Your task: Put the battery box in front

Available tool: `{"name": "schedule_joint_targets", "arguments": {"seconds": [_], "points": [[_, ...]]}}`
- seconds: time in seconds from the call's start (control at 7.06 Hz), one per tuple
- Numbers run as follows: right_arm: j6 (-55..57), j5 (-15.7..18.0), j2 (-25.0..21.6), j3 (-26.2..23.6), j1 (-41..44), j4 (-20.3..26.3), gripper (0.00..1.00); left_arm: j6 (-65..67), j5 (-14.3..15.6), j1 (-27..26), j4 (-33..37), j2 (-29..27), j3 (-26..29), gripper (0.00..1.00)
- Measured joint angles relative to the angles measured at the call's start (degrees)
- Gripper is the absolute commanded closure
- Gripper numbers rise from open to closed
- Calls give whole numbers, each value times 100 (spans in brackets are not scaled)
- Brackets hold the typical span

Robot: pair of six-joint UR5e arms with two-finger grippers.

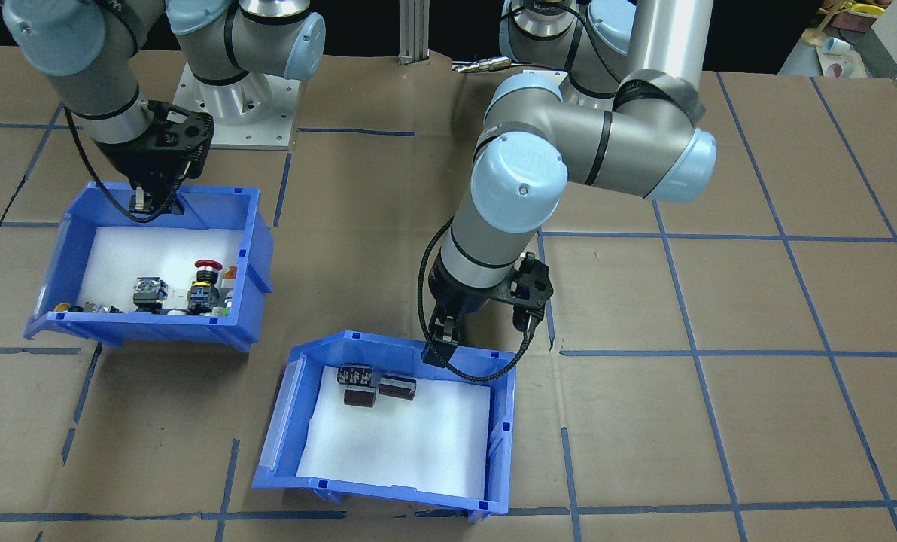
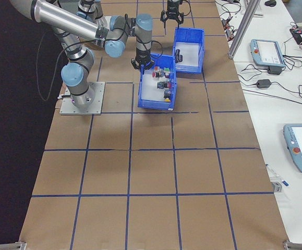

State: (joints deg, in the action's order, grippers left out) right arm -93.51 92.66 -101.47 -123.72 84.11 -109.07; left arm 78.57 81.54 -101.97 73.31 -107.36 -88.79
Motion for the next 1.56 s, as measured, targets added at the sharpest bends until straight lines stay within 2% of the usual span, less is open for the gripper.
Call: {"name": "schedule_joint_targets", "arguments": {"seconds": [0.14,0.28,0.42,0.57,0.99,1.27,1.56], "points": [[272,4,-10,-25,299,1,93,-937,160,124,519,215,59,1],[465,5,-14,-36,521,6,93,-2118,443,192,926,433,109,1],[651,6,-16,-46,726,14,93,-3210,717,221,1186,655,131,1],[922,6,-10,-57,1007,19,93,-4110,869,251,1345,855,137,1],[1983,-11,126,-57,1997,-89,93,-6993,947,534,1473,1334,95,1],[2422,-30,218,-53,2598,-359,93,-7780,963,665,1473,1480,28,1],[2578,-63,356,-53,3025,-729,93,-7941,977,708,1533,1563,3,1]]}}
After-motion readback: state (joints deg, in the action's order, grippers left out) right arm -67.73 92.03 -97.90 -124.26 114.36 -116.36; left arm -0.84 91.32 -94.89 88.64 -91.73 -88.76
